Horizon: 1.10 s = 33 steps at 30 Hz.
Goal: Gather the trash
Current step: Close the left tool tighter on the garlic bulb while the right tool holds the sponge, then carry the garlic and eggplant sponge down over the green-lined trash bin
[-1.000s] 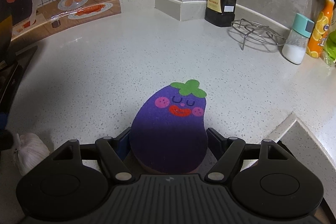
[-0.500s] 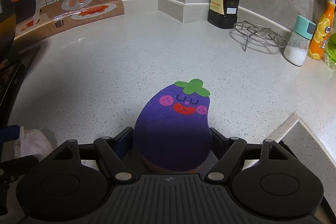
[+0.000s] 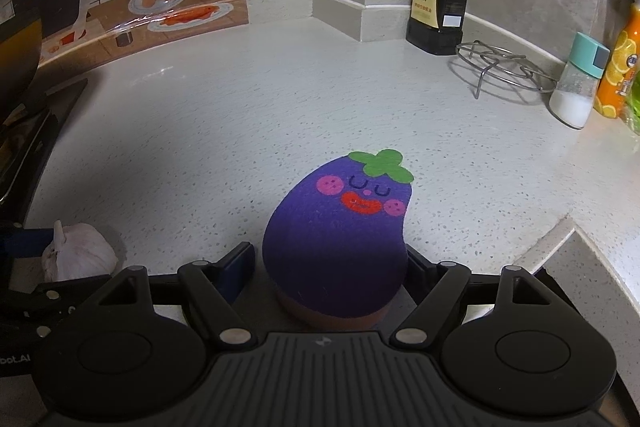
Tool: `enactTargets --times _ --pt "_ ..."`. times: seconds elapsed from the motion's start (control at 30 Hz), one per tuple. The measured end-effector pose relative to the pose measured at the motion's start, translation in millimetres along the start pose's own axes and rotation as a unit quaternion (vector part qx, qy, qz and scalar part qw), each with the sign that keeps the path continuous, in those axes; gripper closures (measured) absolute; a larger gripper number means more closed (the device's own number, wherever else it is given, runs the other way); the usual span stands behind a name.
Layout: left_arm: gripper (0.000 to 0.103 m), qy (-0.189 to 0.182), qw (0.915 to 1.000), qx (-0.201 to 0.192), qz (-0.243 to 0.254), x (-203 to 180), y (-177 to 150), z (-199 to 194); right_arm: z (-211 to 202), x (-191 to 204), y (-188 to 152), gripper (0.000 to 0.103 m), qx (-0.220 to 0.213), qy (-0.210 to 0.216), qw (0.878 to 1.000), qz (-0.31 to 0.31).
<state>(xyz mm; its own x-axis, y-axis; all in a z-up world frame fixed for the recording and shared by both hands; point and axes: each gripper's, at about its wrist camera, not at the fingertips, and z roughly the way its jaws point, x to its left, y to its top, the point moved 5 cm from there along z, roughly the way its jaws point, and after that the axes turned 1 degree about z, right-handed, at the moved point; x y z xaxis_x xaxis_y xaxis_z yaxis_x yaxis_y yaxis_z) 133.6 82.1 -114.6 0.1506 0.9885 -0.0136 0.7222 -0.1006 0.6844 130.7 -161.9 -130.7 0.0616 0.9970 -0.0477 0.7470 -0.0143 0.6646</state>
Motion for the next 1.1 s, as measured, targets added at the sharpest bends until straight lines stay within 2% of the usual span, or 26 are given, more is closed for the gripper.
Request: enactTargets --times 0.27,0.57,0.7,1.1 --pt "0.041 -0.002 1.0000 -0.001 -0.003 0 0 0 3 -6 11 0.025 -0.015 -0.018 1.000 0.001" --pt "0.042 0.000 1.0000 -0.005 -0.005 0 -1 -1 18 -6 20 0.026 0.000 -0.017 1.000 0.000" --pt "0.042 -0.011 0.9996 -0.002 -0.028 2 1 -2 16 -7 22 0.031 -0.002 -0.009 1.000 0.002" --pt "0.042 -0.048 0.9955 -0.045 -0.068 2 12 -17 -23 12 32 0.032 -0.016 0.020 0.998 -0.056"
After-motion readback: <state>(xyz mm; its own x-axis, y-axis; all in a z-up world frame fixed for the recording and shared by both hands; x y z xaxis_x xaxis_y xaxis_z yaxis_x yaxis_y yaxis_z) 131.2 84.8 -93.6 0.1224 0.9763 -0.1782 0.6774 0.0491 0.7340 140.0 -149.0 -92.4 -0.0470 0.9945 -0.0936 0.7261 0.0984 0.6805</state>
